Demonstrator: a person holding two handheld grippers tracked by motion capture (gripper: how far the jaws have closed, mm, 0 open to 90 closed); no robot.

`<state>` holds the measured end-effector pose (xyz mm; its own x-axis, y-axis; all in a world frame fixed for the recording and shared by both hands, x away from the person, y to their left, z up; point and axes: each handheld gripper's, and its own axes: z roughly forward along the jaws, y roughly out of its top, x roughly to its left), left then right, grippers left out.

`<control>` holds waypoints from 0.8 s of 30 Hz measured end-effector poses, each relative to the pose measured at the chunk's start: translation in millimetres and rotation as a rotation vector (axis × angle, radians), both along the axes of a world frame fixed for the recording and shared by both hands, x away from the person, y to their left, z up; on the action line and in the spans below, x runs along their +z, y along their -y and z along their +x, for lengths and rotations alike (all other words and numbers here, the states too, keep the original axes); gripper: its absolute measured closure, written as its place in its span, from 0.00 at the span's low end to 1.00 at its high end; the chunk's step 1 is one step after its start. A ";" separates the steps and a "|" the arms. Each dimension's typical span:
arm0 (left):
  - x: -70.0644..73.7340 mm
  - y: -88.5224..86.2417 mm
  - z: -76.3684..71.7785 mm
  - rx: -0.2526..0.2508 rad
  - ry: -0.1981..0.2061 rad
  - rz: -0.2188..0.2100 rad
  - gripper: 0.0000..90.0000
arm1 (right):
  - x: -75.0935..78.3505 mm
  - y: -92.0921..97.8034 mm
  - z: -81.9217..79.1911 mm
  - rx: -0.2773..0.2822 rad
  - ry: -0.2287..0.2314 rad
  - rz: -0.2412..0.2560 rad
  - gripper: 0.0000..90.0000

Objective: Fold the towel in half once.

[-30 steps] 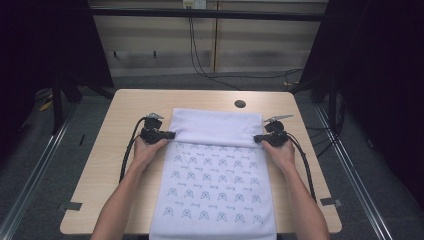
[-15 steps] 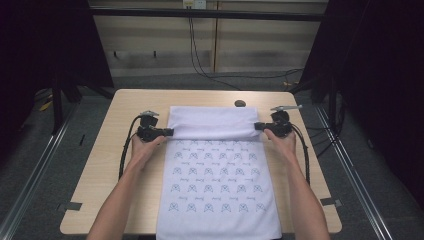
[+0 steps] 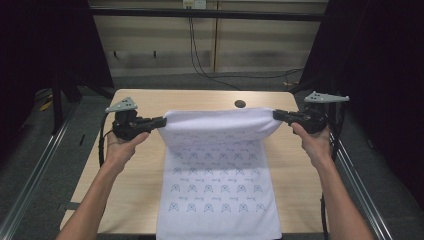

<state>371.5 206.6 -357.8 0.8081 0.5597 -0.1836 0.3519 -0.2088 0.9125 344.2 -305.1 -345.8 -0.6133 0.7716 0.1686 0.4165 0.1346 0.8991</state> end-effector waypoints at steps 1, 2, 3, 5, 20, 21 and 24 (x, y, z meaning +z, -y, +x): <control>4.9 -2.3 -5.2 -0.006 0.009 -0.006 0.97 | 5.7 -0.4 -8.2 0.014 0.018 0.006 0.97; 9.3 -4.5 -10.5 -0.008 0.023 -0.018 0.97 | 10.9 -1.0 -15.8 0.029 0.030 0.002 0.97; 14.0 -7.3 -15.8 -0.005 0.040 -0.028 0.97 | 15.5 -1.7 -23.4 0.041 0.041 0.002 0.97; 23.1 -12.2 -24.1 -0.010 0.059 -0.053 0.97 | 22.9 -3.5 -36.8 0.065 0.053 0.005 0.97; -48.5 -21.0 -120.4 -0.150 -0.046 -0.018 0.96 | -38.9 -6.7 -127.2 0.163 -0.072 -0.042 0.97; -57.9 -18.8 -126.5 -0.159 -0.068 0.005 0.96 | -48.5 -5.4 -130.8 0.157 -0.090 -0.048 0.97; -72.4 -19.3 -139.5 -0.197 -0.109 0.029 0.96 | -70.4 -0.1 -139.1 0.161 -0.147 -0.019 0.96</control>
